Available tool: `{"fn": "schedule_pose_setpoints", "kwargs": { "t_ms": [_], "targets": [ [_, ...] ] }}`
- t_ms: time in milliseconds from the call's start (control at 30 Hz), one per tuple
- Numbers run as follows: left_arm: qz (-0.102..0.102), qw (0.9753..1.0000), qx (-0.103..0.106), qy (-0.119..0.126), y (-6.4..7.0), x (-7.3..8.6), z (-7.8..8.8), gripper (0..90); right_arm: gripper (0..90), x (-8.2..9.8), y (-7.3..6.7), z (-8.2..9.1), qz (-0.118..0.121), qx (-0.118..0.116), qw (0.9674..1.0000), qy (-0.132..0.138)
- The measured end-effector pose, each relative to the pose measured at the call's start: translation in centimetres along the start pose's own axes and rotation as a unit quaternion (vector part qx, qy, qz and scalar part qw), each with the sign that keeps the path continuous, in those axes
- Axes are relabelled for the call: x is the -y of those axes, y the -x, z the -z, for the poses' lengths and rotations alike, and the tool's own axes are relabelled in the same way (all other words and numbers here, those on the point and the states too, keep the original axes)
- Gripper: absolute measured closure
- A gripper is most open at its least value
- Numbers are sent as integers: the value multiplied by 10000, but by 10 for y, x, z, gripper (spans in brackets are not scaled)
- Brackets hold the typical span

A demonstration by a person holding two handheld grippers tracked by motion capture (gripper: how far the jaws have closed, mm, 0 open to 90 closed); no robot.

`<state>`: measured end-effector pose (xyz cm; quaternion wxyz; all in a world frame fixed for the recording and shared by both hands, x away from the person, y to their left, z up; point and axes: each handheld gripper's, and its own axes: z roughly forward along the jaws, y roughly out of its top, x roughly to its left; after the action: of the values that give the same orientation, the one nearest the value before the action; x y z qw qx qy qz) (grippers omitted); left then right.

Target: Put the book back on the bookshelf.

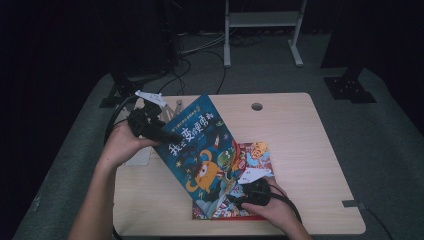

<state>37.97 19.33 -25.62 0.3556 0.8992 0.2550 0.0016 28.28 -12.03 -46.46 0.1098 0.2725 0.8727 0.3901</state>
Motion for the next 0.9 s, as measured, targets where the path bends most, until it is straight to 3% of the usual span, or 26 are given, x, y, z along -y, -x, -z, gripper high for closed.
{"fn": "schedule_pose_setpoints", "kwargs": {
  "t_ms": [167, 300, 467, 533, 567, 900],
  "targets": [
    [3, 9999, 97, -44, -4, -10, 6, 647, 341, 2, 5, 0, 31, -2, 10000, 94],
    [-95, 9998, 112, -160, -3, -20, 10, 666, 357, 6, 16, 7, 1, 210, 9996, 165],
    [-145, 9994, 190, -248, -4, -30, 7, 680, 360, 14, 36, 18, -392, 273, 9984, 299],
    [-192, 9992, 202, -272, -2, -33, 5, 681, 360, 16, 41, 19, -435, 295, 9982, 274],
    [-212, 9991, 215, -287, -1, -36, 4, 683, 349, 17, 42, 16, -336, 393, 9986, 123],
    [-387, 9976, 319, -483, 6, -56, -1, 698, 341, 15, 39, 13, -342, 393, 9986, 123]
  ]
}}
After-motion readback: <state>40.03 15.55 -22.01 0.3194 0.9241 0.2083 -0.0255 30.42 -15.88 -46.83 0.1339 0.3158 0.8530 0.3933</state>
